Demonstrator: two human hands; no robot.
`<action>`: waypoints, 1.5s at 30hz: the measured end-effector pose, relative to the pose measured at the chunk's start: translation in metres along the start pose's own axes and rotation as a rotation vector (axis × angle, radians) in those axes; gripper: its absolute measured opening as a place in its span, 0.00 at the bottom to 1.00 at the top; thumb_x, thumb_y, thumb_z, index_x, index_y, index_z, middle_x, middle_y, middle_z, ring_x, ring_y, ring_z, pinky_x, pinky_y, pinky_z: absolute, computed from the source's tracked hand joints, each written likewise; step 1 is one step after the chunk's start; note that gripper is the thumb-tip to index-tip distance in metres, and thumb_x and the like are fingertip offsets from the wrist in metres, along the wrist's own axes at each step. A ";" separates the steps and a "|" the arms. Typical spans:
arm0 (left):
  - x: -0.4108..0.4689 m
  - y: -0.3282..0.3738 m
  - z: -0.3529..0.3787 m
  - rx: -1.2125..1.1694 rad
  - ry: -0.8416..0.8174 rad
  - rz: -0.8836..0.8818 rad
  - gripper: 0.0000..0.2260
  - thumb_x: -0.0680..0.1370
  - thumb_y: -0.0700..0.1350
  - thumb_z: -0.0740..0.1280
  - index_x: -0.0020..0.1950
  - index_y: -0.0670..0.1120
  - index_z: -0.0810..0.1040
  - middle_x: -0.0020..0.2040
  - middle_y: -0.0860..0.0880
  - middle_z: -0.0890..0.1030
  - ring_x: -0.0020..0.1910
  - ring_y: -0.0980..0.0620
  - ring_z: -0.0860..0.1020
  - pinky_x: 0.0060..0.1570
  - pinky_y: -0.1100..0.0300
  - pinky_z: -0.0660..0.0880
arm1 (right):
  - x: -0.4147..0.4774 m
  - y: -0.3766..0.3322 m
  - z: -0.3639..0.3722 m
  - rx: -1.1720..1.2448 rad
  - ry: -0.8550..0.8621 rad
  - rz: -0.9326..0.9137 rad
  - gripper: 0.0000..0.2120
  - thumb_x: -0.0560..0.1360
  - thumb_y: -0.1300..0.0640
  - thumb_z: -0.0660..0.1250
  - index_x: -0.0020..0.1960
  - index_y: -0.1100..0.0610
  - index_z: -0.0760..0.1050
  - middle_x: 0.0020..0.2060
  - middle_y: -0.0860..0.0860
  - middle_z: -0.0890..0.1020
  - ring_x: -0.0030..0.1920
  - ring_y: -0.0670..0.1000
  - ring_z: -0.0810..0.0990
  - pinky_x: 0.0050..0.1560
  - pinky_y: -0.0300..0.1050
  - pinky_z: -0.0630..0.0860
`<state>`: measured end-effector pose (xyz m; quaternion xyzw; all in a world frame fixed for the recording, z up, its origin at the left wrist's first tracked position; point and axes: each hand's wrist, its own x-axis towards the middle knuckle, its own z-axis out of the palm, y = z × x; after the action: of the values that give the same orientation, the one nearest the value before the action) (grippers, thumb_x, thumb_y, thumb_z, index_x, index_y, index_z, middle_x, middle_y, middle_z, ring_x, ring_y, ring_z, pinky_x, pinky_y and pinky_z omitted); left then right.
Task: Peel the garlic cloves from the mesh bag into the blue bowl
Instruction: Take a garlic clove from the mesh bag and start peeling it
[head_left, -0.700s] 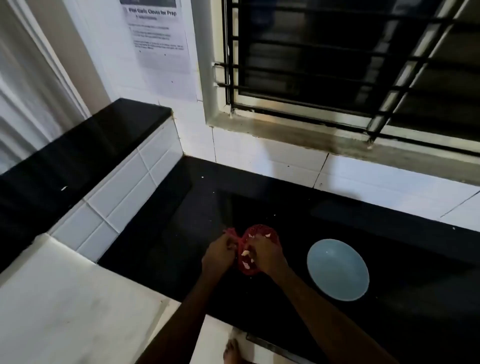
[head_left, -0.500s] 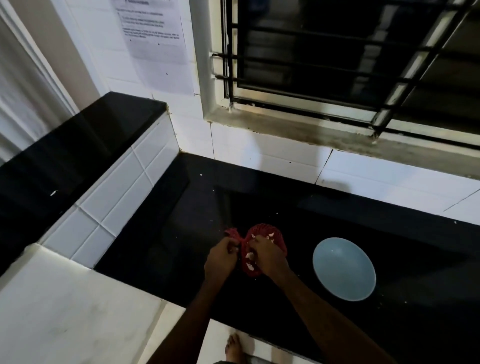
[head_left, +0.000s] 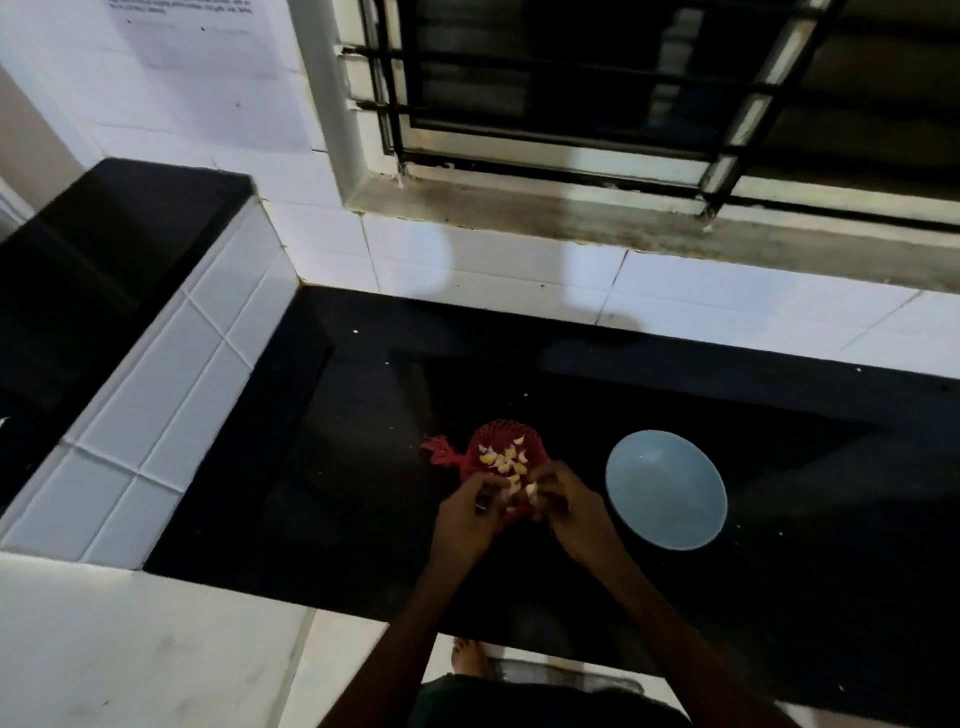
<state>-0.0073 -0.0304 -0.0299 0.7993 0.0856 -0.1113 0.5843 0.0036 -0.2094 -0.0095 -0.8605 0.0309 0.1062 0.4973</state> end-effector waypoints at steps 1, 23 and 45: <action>-0.004 0.004 0.010 -0.021 -0.054 0.012 0.08 0.80 0.42 0.70 0.55 0.54 0.83 0.51 0.56 0.86 0.46 0.60 0.84 0.44 0.67 0.79 | -0.010 0.007 -0.008 0.003 0.005 -0.001 0.09 0.77 0.64 0.70 0.54 0.52 0.77 0.41 0.44 0.85 0.41 0.45 0.84 0.45 0.38 0.78; -0.087 0.063 0.154 -0.351 -0.111 -0.303 0.07 0.77 0.40 0.73 0.54 0.42 0.87 0.46 0.43 0.88 0.44 0.47 0.87 0.39 0.63 0.79 | -0.090 0.098 -0.118 0.045 0.090 -0.181 0.13 0.73 0.70 0.69 0.46 0.53 0.81 0.42 0.41 0.84 0.47 0.40 0.84 0.50 0.38 0.79; -0.077 0.045 0.156 0.147 -0.177 -0.066 0.14 0.86 0.47 0.56 0.46 0.41 0.74 0.39 0.48 0.77 0.34 0.61 0.72 0.37 0.64 0.68 | -0.072 0.101 -0.098 0.133 -0.049 -0.251 0.06 0.77 0.57 0.72 0.44 0.55 0.76 0.41 0.47 0.82 0.46 0.47 0.82 0.48 0.44 0.78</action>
<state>-0.0812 -0.1928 -0.0134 0.8239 0.0517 -0.2065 0.5253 -0.0677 -0.3488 -0.0329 -0.8200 -0.0823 0.0620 0.5630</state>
